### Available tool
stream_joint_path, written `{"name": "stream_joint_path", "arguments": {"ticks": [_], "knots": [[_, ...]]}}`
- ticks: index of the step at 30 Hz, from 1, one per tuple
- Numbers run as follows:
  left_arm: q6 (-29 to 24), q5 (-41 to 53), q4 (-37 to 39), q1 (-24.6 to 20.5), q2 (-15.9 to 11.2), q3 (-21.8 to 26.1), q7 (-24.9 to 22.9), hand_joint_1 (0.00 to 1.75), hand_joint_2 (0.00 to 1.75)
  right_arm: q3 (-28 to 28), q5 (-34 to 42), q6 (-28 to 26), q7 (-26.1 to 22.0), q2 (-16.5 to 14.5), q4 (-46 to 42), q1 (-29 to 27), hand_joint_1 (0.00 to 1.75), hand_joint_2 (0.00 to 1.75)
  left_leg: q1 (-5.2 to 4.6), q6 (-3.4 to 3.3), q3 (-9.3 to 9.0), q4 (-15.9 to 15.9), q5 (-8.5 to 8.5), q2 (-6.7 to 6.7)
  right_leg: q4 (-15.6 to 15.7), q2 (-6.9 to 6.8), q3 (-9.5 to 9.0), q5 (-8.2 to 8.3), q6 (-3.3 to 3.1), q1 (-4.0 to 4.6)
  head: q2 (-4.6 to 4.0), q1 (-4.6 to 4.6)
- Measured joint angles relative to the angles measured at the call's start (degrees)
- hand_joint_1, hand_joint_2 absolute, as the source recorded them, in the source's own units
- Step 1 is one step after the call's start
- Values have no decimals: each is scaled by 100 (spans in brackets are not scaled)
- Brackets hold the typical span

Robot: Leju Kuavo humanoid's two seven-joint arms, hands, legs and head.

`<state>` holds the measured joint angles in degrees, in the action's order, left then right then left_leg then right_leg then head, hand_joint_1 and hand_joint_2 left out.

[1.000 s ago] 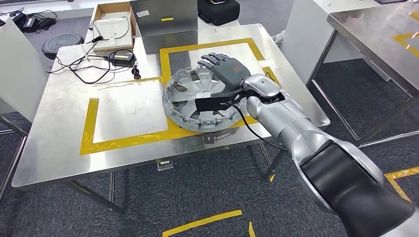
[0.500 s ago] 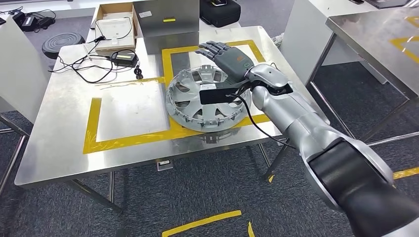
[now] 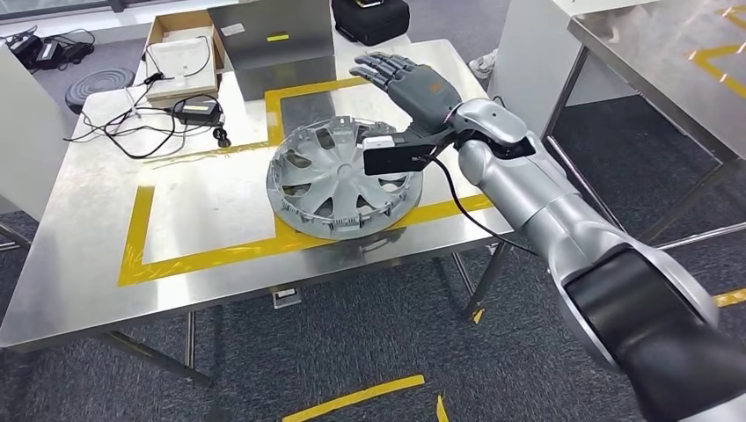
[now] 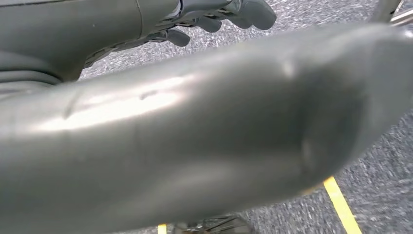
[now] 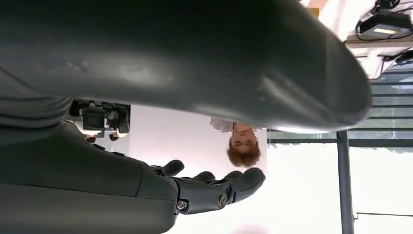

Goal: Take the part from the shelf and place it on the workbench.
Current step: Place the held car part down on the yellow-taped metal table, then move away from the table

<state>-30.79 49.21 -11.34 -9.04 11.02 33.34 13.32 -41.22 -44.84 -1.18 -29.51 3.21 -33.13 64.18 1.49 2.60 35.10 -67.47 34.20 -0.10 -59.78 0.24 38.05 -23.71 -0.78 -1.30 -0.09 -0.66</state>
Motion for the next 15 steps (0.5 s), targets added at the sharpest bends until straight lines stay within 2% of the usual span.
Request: {"name": "stream_joint_path", "arguments": {"ticks": [1, 2, 3, 4, 6, 8, 10, 12, 13, 14, 15], "knots": [[-2, -1, 0, 3, -1, 3, 3, 0, 0, 0, 12, 4, 0, 12, -53, -28, 0, 0, -4, -2, 178, -385, 158, -1, 0, 0, 2, 2, -14, 12, 0, 1], [-4, -1, 1, 10, -2, 4, 5, 0, 0, 0, 26, 10, 0, 28, -106, -62, 0, 0, -7, -9, 315, -675, 241, -1, 0, 0, 3, 5, -24, 26, 0, 1], [-5, -1, 3, 18, -3, 5, 5, 0, 0, 0, 41, 15, 0, 47, -158, -94, 0, 0, -11, -22, 372, -791, 227, -1, -1, 0, 5, 10, -31, 39, 0, 1], [-7, -1, 4, 24, -3, 6, 7, 0, 0, 0, 53, 21, -1, 66, -216, -116, 0, 0, -16, -43, 320, -681, 107, -1, -3, 0, 7, 18, -32, 49, 0, 1], [-8, -3, 7, 23, -6, 8, 8, 0, 0, 0, 81, 32, -2, 108, -345, -129, 0, 0, -34, -105, -27, 32, -254, -1, -9, 3, 10, 39, -15, 58, 0, 0], [-13, -7, 7, 14, -10, 17, 8, 0, 0, 1, 112, 47, -2, 156, -470, -126, 0, 0, -69, -148, -300, 625, -452, -4, -14, 6, 24, 77, 41, 72, 0, -3], [-18, -18, 7, 13, -10, 37, 8, 0, 0, 2, 133, 64, -2, 202, -569, -126, 0, 0, -103, -182, -322, 739, -489, -15, 11, 7, 35, 135, 123, 76, 0, -5], [-28, -31, 6, 18, -8, 55, 8, 0, 0, 2, 154, 81, -1, 247, -657, -126, 0, 0, -99, -253, -299, 762, -568, -16, 31, 7, 53, 158, 204, 56, 0, -5], [-36, -34, 5, 15, -9, 60, 8, 0, 0, 2, 165, 91, 1, 275, -697, -125, 0, 0, -90, -297, -278, 779, -617, -12, -43, 5, 92, 72, 237, 45, 0, -8], [-43, -36, 5, 12, -9, 62, 9, 0, 0, 2, 172, 100, 1, 299, -734, -125, 0, 0, -77, -334, -247, 797, -670, -6, -232, 3, 169, -102, 264, 38, 0, -11], [-46, -36, 5, 11, -9, 64, 14, 0, 0, 2, 174, 107, 2, 323, -763, -127, 0, 0, -73, -360, -200, 799, -713, -1, -544, 0, 281, -349, 287, 32, 0, -14]]}}
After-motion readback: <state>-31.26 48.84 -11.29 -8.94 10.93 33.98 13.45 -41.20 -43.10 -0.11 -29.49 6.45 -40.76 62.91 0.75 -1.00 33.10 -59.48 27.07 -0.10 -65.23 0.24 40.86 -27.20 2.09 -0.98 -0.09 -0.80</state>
